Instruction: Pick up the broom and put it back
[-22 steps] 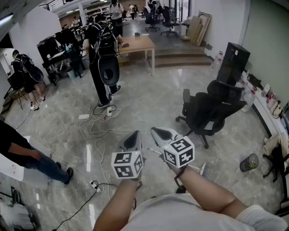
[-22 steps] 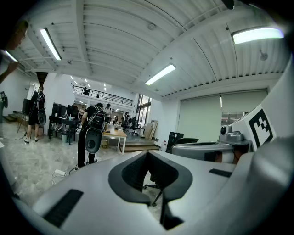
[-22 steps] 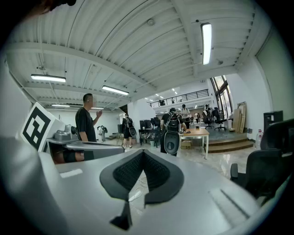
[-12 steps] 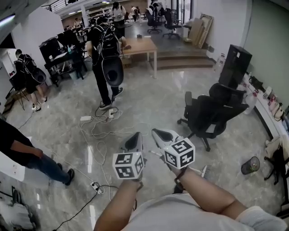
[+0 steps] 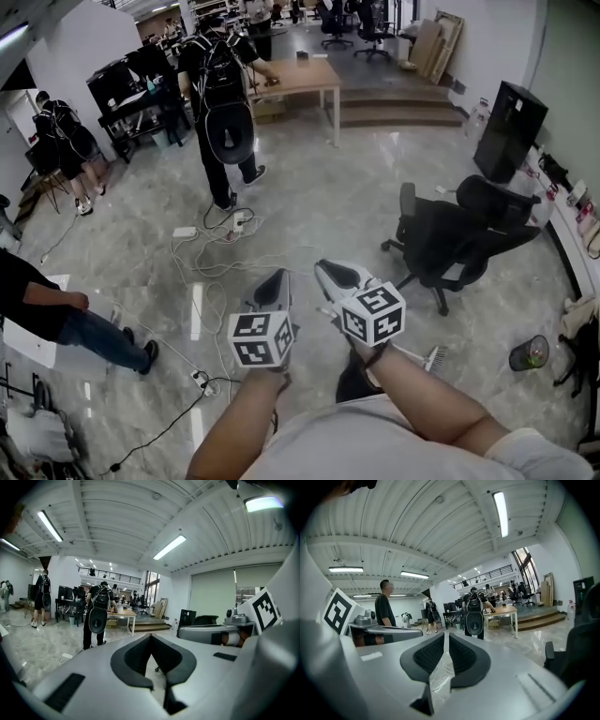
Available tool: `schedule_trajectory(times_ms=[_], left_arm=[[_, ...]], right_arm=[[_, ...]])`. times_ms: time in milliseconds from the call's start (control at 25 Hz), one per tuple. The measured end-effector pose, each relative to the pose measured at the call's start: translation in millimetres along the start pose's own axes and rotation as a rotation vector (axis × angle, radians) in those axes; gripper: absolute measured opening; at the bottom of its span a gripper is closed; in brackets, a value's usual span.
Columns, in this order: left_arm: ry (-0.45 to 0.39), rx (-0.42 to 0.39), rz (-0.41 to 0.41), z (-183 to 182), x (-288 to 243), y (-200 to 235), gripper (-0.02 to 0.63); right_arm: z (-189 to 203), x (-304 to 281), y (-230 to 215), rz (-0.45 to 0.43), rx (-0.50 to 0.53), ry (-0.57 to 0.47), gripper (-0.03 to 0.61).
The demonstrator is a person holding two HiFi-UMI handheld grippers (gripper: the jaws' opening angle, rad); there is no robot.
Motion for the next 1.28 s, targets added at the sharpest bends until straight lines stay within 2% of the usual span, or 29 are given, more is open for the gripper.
schedule_trajectory(times_ms=[160, 360, 640, 920, 1120, 1280], left_arm=[[0.036, 0.012, -0.047, 16, -61, 22, 0.005], [0.079, 0.029, -0.101, 39, -164, 45, 0.005], [0.183, 0.084, -0.166, 94, -245, 81, 0.005], [0.251, 0.139, -0.196, 174, -301, 152, 0.005], [0.312, 0.19, -0.201, 254, -325, 190, 0.005], [0.38, 0.215, -0.203, 329, -336, 206, 0.005]], right_arm=[[19, -47, -56, -0.039, -0.036, 0.042, 0.053], [37, -113, -152, -0.101, -0.043, 0.096, 0.092], [104, -181, -236, -0.156, -0.068, 0.265, 0.118], [208, -240, -281, -0.139, -0.108, 0.423, 0.135], [301, -259, -306, -0.116, -0.118, 0.527, 0.146], [393, -263, -337, -0.113, -0.107, 0.634, 0.152]])
Point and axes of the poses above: the fingertips, and each gripper's own axes: x backward along the fingers, y to its left, z out of its underside, the point moved 5 cm from there along x, backward along the fingers, and after that the axes turned 11 degrees about -y, right-handed, at the moved point
